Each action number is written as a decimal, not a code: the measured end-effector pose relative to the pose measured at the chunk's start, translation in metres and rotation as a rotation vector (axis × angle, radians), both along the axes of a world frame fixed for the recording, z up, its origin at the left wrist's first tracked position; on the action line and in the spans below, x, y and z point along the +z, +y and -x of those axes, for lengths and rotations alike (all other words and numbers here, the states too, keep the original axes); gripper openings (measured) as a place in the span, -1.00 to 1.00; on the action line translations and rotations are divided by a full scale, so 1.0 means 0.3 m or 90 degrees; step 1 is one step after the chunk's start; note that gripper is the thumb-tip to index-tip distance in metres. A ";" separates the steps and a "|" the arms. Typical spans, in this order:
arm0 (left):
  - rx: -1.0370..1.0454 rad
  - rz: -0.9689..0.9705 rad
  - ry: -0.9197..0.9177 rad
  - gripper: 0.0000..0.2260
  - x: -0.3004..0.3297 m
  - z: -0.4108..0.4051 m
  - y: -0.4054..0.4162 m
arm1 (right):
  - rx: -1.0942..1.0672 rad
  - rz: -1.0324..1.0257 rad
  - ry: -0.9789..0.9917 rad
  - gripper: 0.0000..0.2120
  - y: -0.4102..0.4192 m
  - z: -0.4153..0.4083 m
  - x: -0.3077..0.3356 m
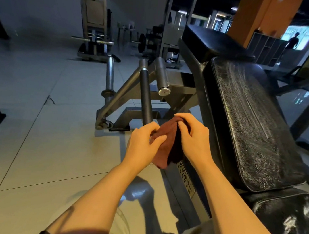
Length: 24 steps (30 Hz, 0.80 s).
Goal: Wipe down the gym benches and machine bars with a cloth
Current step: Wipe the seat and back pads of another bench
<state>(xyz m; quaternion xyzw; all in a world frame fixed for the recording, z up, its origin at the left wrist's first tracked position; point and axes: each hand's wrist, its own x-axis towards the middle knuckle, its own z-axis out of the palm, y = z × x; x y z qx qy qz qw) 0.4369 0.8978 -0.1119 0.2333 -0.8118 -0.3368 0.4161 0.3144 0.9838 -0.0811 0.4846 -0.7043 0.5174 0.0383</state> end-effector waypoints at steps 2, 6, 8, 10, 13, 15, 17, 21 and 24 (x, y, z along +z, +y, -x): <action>0.010 -0.058 0.034 -0.88 0.014 -0.002 0.003 | -0.052 -0.005 0.001 -0.76 0.001 0.023 -0.007; -0.053 -0.089 -0.008 -0.90 0.020 -0.017 -0.003 | -0.098 0.026 -0.006 -0.81 0.000 0.031 -0.001; -0.077 -0.062 -0.044 -0.81 0.008 -0.022 -0.006 | -0.124 0.039 -0.024 -0.83 -0.007 0.027 0.000; -0.057 -0.056 -0.031 -0.82 0.006 -0.022 -0.004 | -0.147 0.016 -0.049 -0.85 -0.012 0.022 0.001; -0.012 -0.063 0.047 -0.81 0.019 -0.021 -0.002 | -0.014 -0.015 -0.174 -0.81 -0.002 0.012 0.011; -0.030 -0.062 0.102 -0.76 0.029 -0.023 0.000 | 0.143 -0.103 -0.169 -0.61 0.012 0.002 0.014; -0.056 -0.077 0.141 -0.72 0.044 -0.025 0.014 | 0.235 -0.156 -0.123 -0.55 0.012 -0.009 0.005; -0.024 -0.067 0.206 -0.78 0.083 -0.003 0.038 | 0.167 -0.083 -0.104 -0.77 0.022 -0.026 0.018; -0.016 0.012 0.222 -0.82 0.121 0.035 0.059 | 0.046 0.007 -0.098 -0.91 0.080 -0.012 0.069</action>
